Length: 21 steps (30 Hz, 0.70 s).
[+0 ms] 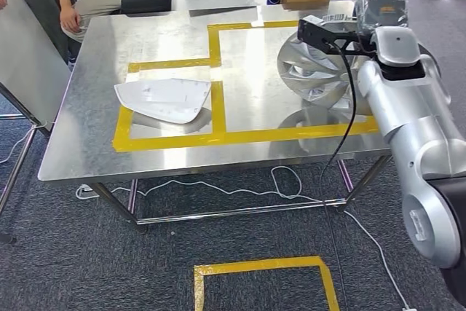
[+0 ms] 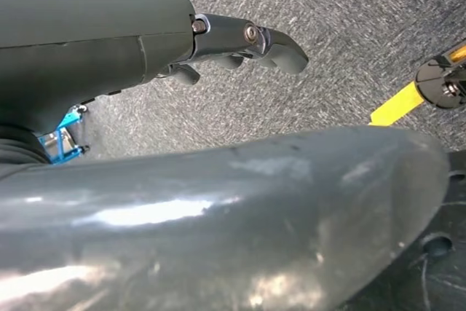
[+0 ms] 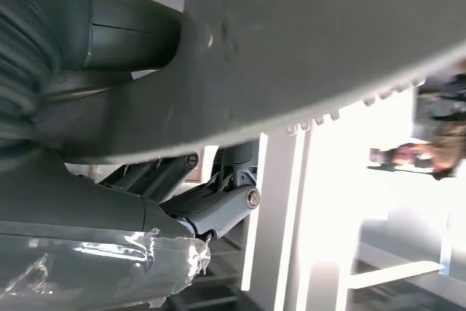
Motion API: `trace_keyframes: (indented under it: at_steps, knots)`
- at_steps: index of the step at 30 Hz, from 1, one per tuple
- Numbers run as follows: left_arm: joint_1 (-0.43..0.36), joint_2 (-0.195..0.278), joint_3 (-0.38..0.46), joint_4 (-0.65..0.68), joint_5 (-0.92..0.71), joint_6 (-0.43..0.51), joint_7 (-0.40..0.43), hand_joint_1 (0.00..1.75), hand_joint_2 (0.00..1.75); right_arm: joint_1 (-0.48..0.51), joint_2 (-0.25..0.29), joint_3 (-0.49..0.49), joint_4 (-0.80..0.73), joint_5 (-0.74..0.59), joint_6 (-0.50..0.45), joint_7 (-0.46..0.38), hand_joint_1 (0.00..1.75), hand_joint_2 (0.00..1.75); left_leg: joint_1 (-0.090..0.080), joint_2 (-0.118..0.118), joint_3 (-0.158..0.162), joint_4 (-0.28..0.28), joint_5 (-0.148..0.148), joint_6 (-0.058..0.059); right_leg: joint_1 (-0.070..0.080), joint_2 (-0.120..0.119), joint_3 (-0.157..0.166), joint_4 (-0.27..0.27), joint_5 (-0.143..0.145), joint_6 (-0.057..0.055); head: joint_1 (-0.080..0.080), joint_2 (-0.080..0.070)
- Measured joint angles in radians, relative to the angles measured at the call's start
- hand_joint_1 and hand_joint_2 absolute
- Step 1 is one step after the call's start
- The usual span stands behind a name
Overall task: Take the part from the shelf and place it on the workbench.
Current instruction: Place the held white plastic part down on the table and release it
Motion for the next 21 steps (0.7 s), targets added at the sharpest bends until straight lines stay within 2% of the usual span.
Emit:
trace_keyframes:
  at_steps: [7,11,15,21]
  knots:
    - [0.001,0.000,-0.001,-0.002,0.000,0.000,0.000,0.00,0.00,0.001,0.020,0.010,0.017,-0.001,0.009,-0.008,1.75,1.75,0.000,0.000,0.000,0.000,0.002,-0.002,0.000,-0.001,0.000,0.000,0.002,-0.002,0.000,0.000]
    - [0.000,0.001,-0.001,-0.004,-0.008,-0.005,-0.001,0.00,0.00,0.017,0.039,0.025,0.027,0.030,0.047,-0.021,1.75,1.75,0.001,0.000,0.001,0.000,0.001,-0.003,0.000,0.000,0.001,0.000,0.002,-0.003,0.000,0.000]
    - [-0.006,0.007,-0.001,-0.005,-0.014,-0.018,-0.012,0.00,0.00,0.100,0.089,0.053,0.049,0.049,0.088,-0.019,1.75,1.75,0.003,0.002,0.009,0.000,-0.001,-0.007,0.003,0.004,0.007,0.000,0.001,-0.006,0.000,0.000]
    - [-0.001,0.014,-0.001,-0.008,-0.004,-0.022,-0.021,0.00,0.00,0.227,0.137,0.089,0.070,0.068,0.140,-0.009,1.75,1.75,0.005,0.001,0.001,0.000,0.005,-0.009,0.004,0.001,-0.001,0.000,0.004,-0.008,0.000,0.000]
